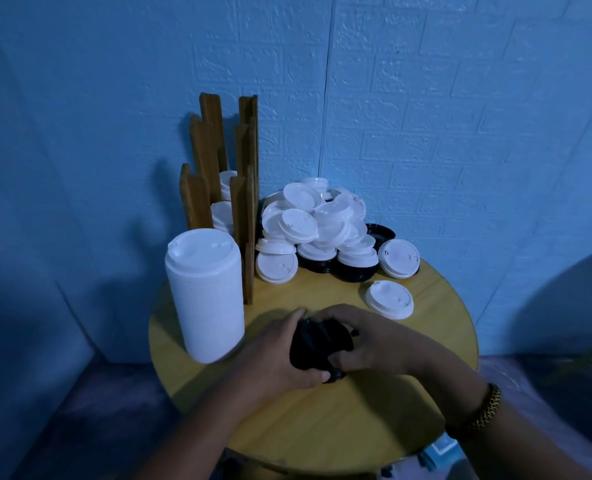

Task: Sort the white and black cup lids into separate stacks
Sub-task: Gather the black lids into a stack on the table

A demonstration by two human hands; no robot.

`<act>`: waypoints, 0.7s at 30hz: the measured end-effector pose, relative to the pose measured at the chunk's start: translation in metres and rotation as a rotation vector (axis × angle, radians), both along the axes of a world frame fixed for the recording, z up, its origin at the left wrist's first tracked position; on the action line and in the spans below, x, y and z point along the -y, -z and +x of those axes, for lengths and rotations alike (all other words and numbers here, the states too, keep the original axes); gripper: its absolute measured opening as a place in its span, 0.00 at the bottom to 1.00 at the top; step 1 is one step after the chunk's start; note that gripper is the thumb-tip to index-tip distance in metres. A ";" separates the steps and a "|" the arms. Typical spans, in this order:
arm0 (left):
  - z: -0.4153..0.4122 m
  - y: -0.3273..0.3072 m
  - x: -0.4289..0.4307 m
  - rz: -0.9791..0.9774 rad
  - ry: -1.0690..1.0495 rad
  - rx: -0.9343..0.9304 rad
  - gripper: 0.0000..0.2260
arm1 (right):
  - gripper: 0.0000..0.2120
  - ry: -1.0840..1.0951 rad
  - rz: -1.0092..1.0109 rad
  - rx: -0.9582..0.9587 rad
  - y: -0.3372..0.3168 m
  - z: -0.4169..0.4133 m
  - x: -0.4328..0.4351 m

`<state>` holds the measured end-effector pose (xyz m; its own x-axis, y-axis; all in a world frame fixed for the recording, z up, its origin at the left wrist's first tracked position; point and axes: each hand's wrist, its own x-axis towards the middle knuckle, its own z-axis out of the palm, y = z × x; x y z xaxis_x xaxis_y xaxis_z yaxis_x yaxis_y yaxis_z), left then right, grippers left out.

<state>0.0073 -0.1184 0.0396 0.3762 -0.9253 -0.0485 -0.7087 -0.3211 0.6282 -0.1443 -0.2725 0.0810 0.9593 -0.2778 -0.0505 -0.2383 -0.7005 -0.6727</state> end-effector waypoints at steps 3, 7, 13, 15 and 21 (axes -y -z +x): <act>0.000 -0.002 -0.002 0.023 0.044 0.024 0.51 | 0.26 -0.045 0.007 -0.029 -0.002 0.003 0.000; 0.004 -0.002 0.000 0.022 0.047 0.010 0.51 | 0.24 -0.051 0.024 0.003 0.000 0.006 -0.001; 0.007 0.002 -0.001 0.002 0.057 -0.025 0.51 | 0.27 -0.054 0.132 -0.022 0.008 0.001 0.001; 0.006 0.002 -0.001 -0.005 0.057 -0.021 0.51 | 0.30 -0.040 0.161 -0.005 0.008 0.000 -0.001; 0.003 0.002 -0.002 -0.026 0.054 0.011 0.48 | 0.39 0.086 0.113 0.058 0.021 -0.003 -0.010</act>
<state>0.0099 -0.1162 0.0380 0.3264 -0.9450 -0.0199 -0.7317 -0.2659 0.6276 -0.1472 -0.2620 0.0605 0.9344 -0.3549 -0.0312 -0.2525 -0.5979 -0.7608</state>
